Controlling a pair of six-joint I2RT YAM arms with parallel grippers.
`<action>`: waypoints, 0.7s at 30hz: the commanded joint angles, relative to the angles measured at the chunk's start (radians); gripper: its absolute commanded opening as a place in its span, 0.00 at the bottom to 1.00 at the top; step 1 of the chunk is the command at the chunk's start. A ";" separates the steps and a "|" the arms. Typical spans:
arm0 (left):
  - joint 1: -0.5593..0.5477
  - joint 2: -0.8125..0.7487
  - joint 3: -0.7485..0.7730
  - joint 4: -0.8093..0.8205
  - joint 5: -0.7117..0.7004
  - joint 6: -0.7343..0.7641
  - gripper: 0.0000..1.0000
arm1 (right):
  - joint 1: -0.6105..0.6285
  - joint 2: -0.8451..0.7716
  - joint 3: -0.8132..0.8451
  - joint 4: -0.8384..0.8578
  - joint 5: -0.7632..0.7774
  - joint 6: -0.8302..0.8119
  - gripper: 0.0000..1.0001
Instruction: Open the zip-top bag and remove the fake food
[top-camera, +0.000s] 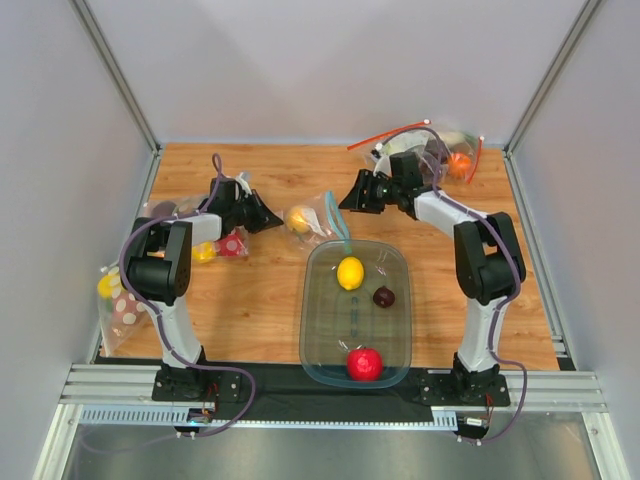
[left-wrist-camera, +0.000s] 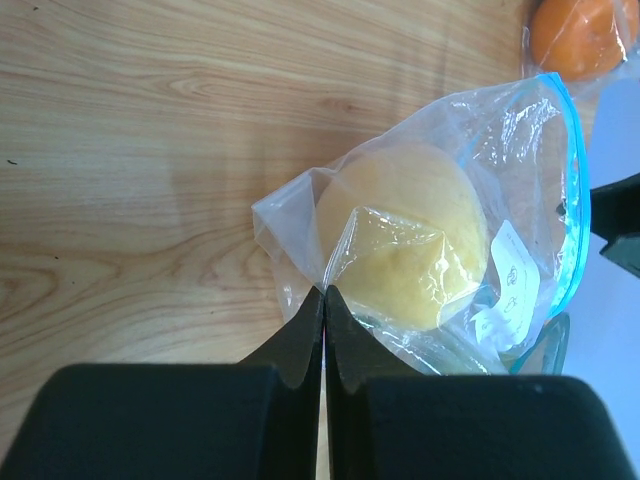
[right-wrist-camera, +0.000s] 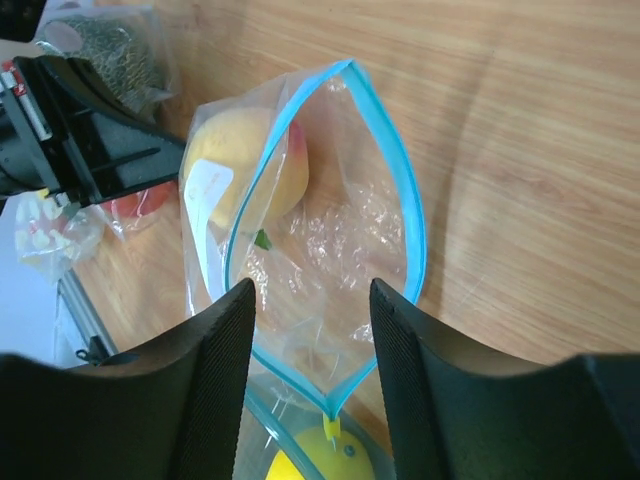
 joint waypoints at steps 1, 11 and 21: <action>0.004 -0.013 0.007 0.006 0.032 0.031 0.00 | 0.024 0.020 0.085 0.001 0.096 -0.028 0.50; 0.004 -0.007 0.021 -0.010 0.041 0.040 0.00 | 0.080 0.111 0.143 -0.054 0.112 -0.053 0.45; 0.002 0.011 0.043 -0.025 0.060 0.056 0.00 | 0.143 0.166 0.188 -0.038 0.075 -0.026 0.47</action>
